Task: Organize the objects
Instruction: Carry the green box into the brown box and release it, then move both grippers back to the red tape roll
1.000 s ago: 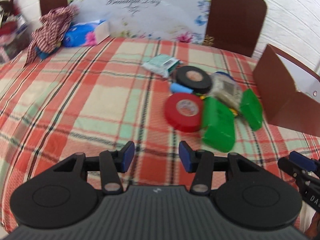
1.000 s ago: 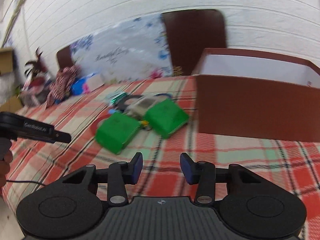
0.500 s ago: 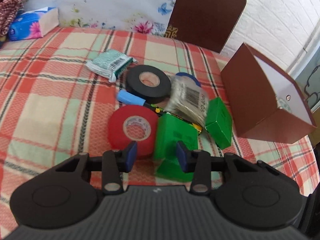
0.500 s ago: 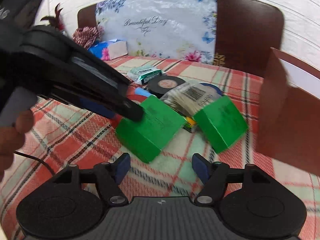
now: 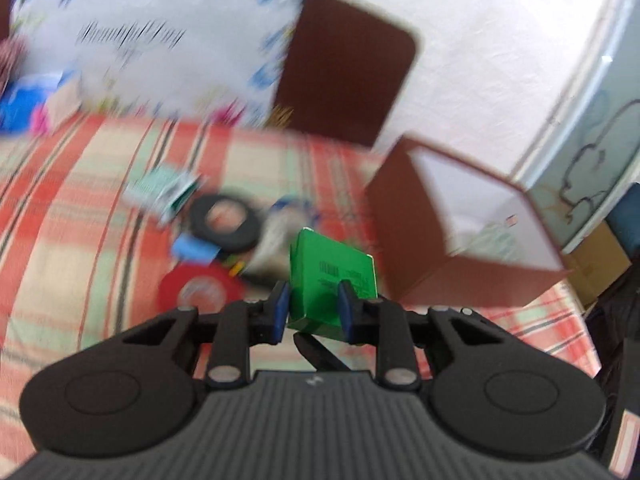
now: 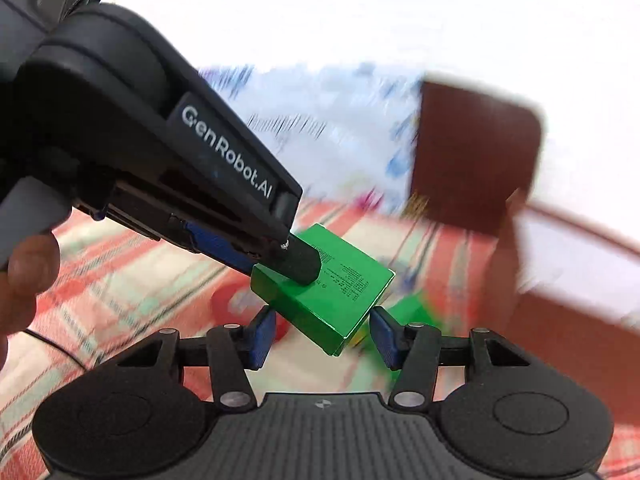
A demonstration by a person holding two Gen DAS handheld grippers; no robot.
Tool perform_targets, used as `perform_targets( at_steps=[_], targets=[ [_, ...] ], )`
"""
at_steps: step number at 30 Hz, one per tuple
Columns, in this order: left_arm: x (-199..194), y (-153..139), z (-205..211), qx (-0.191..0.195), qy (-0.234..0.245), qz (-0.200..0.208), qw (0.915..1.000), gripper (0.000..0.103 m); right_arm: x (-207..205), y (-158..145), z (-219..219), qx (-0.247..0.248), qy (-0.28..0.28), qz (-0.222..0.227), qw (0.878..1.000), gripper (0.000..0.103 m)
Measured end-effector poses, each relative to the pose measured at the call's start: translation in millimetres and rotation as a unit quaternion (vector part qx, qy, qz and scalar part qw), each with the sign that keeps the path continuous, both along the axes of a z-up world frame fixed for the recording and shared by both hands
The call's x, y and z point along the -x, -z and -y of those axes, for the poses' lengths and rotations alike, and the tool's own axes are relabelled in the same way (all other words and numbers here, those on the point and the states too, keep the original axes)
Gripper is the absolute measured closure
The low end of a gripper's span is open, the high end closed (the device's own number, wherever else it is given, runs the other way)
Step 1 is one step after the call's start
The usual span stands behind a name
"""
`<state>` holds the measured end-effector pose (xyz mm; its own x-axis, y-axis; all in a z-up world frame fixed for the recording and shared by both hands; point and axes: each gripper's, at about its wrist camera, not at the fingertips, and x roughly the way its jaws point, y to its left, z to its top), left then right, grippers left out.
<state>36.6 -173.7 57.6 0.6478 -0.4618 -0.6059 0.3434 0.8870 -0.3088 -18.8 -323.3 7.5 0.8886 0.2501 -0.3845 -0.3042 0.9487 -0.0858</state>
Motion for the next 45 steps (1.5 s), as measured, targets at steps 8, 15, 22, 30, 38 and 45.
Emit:
perform_targets(
  at_steps=[8, 15, 22, 30, 38, 45],
  targets=[
    [-8.8, -50.6, 100.8, -0.002, 0.079, 0.074, 0.9942, 0.075, -12.4, -34.0, 74.2, 0.0, 0.087, 0.073, 0.994, 0.05],
    [-47.2, -24.8, 179.8, -0.022, 0.12, 0.06, 0.9907, 0.074, -56.0, -16.5, 133.4, 0.011, 0.135, 0.044, 0.99, 0.041],
    [-73.4, -5.0, 196.0, -0.084, 0.083, 0.025, 0.9927, 0.073, -35.3, -17.2, 151.7, 0.0, 0.161, 0.041, 0.986, 0.024],
    [-15.0, -25.0, 160.0, -0.13, 0.052, 0.065, 0.988, 0.065, 73.2, -34.4, 144.9, -0.1, 0.199, 0.043, 0.974, 0.024],
    [25.5, -8.8, 103.7, -0.142, 0.004, 0.043, 0.9889, 0.064, 82.4, -25.0, 100.4, -0.118, 0.177, 0.0, 0.977, 0.024],
    [37.3, 8.4, 52.3, -0.154, -0.04, 0.028, 0.9869, 0.064, 96.3, -34.0, 69.6, -0.096, 0.145, -0.014, 0.985, 0.024]
  ],
)
